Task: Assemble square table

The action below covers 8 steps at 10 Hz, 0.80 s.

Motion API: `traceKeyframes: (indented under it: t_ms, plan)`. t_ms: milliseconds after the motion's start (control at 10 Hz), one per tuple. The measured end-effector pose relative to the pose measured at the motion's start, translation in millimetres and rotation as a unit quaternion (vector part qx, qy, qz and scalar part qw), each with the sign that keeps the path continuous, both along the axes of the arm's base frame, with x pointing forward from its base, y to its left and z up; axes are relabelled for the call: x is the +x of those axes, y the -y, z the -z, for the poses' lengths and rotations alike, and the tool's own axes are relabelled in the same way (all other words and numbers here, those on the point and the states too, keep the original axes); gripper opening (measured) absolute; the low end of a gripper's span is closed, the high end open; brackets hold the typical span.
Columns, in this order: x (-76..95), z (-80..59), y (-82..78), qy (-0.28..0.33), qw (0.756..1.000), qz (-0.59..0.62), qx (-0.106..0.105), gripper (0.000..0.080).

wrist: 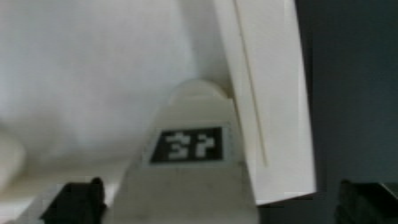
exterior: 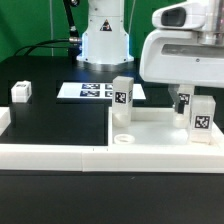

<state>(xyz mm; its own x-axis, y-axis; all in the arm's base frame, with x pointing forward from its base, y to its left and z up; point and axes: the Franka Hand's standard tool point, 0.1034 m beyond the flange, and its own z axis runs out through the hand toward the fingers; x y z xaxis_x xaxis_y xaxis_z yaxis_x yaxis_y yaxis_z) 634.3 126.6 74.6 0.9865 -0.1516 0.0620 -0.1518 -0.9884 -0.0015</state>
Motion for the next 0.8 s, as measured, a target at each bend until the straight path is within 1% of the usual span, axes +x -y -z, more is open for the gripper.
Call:
traceKeyframes:
  t_ms: [100,200,300,400,500,600,800]
  plan:
    - [-0.5,1.9,1.3,-0.001,0.999,0.035,0.001,0.0649]
    - [-0.6,2.1,1.8,-0.001,0.999,0.035,0.000,0.0550]
    - [-0.7,2.4,1.6,-0.001,0.998,0.063,0.003,0.0550]
    - [-1.0,2.9,1.6,-0.001,0.994,0.109,0.005,0.0365]
    - [-1.2,3.1,3.0,-0.001,0.990,0.139,0.006,0.0365]
    - [-1.3,3.2,3.3,-0.001,0.985,0.173,0.008,0.0293]
    - [-1.3,3.4,4.0,0.000,0.974,0.226,0.011,0.0293]
